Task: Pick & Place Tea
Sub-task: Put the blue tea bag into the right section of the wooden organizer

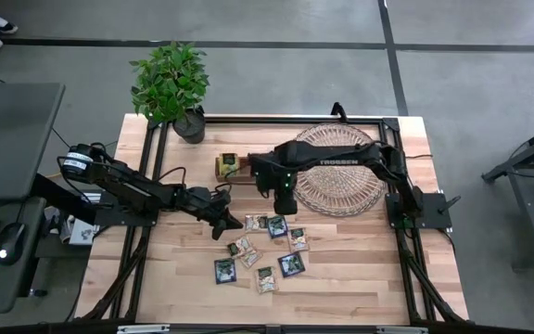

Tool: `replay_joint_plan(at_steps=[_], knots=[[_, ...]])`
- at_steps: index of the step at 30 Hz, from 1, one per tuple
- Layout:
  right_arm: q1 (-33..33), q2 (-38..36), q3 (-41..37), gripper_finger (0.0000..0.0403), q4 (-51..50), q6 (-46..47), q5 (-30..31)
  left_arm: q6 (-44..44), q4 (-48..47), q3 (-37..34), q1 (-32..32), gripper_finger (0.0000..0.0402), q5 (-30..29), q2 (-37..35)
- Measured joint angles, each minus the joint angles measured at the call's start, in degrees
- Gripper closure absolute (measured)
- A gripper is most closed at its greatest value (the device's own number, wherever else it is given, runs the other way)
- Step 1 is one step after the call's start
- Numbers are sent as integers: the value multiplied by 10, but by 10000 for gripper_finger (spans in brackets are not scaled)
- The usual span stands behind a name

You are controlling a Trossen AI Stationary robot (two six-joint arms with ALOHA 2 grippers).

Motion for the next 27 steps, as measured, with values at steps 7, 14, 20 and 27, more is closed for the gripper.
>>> replay_joint_plan(at_steps=[7,14,20,27], knots=[[24,0,0,309,-4,16,-6,16,0,0,0,401,0,0],[34,-62,-139,312,72,47,-27,14,2,1,0,401,-1,0],[54,-198,-316,354,248,141,-7,14,-2,10,0,401,-2,0],[115,-311,-459,395,424,226,84,94,-83,100,0,401,-3,30]])
